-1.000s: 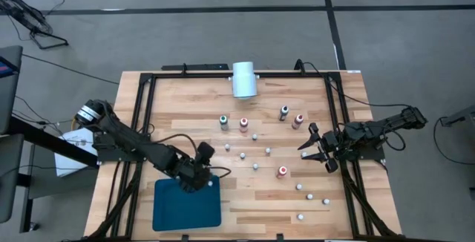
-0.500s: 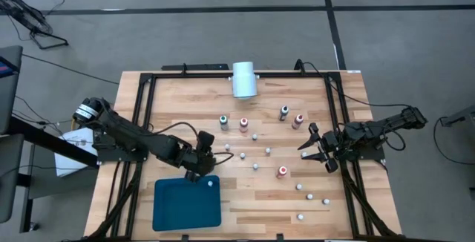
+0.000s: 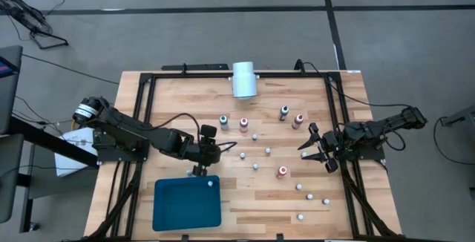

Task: Pick & Place food coloring
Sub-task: Put the small black food coloring bottle into the blue bin

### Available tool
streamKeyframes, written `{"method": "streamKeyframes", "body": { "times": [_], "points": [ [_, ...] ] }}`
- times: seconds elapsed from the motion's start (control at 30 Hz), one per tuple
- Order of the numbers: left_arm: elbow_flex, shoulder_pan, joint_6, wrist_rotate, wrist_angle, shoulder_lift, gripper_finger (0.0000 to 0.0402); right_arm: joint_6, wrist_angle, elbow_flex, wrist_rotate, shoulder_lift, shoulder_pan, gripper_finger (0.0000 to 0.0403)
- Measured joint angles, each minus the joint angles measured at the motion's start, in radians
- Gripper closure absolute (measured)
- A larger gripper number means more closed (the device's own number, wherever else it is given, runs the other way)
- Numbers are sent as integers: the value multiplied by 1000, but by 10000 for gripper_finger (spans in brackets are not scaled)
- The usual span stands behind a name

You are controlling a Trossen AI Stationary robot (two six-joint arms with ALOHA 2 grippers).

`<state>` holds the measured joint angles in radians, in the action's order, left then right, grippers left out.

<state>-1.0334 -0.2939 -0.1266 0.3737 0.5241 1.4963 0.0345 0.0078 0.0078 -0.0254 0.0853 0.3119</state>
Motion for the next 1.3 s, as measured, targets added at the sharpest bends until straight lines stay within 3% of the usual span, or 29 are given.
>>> {"method": "streamKeyframes", "body": {
  "times": [0.3,0.77,1.03,1.3],
  "points": [
    [0,29,-29,-1,9,10,264,0,0,0,0,0,0,244],
    [110,197,-57,-56,-18,11,264,0,0,0,0,0,0,244],
    [110,249,-58,-234,76,-1,264,0,0,0,0,0,0,244],
    [110,263,-14,-246,159,12,264,0,0,0,0,0,0,244]
  ]
}}
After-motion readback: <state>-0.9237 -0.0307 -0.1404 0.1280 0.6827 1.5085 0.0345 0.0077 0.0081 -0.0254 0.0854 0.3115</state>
